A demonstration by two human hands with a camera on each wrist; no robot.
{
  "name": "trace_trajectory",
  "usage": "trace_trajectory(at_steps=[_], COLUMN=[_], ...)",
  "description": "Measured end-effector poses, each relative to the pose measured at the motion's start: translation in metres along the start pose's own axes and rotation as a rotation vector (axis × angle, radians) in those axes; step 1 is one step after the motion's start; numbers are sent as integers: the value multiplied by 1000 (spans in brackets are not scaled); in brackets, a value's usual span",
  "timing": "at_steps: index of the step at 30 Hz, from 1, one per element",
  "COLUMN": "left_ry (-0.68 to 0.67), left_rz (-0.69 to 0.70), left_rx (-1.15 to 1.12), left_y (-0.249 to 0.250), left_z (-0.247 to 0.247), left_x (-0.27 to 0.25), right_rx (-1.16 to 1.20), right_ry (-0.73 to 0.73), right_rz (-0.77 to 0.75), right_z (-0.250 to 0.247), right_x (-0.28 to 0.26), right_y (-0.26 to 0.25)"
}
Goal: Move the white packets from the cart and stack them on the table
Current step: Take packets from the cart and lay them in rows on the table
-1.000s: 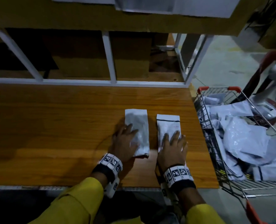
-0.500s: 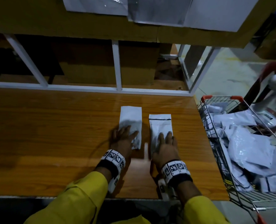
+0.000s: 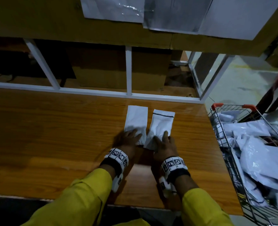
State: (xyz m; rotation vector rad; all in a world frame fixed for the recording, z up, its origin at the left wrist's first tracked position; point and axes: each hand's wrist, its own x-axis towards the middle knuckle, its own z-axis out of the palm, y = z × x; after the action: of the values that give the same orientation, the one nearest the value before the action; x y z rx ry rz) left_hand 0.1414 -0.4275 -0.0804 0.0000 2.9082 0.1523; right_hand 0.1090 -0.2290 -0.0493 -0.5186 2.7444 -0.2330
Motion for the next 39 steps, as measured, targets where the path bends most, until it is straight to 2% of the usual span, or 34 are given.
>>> trace_trajectory(at_steps=[4, 8, 10, 15, 19, 23, 29, 33, 39], left_ry=[-54, 28, 69, 127, 104, 82, 131, 102, 158], left_rz=[-53, -74, -70, -45, -93, -125, -126, -151, -161], left_rx=[-71, -126, -154, -175, -220, -259, -259, -264, -236], left_y=[-9, -11, -10, -12, -18, -29, -45, -54, -61], left_z=[-11, -19, -16, -9, -17, -25, -24, -25, -28], left_x=[7, 8, 5, -5, -6, -5, 0, 4, -4], right_rx=[59, -39, -70, 3, -27, -68, -66, -45, -48], right_ry=[-64, 120, 153, 145, 95, 56, 37, 16, -7], right_rz=[-52, -32, -32, -96, -137, -143, -140, -152, -183], right_z=[-1, -3, 0, 2, 1, 4, 5, 5, 9], right_x=[23, 21, 18, 26, 38, 54, 71, 80, 86], right_y=[-2, -8, -9, -12, -14, -24, -38, -43, -55])
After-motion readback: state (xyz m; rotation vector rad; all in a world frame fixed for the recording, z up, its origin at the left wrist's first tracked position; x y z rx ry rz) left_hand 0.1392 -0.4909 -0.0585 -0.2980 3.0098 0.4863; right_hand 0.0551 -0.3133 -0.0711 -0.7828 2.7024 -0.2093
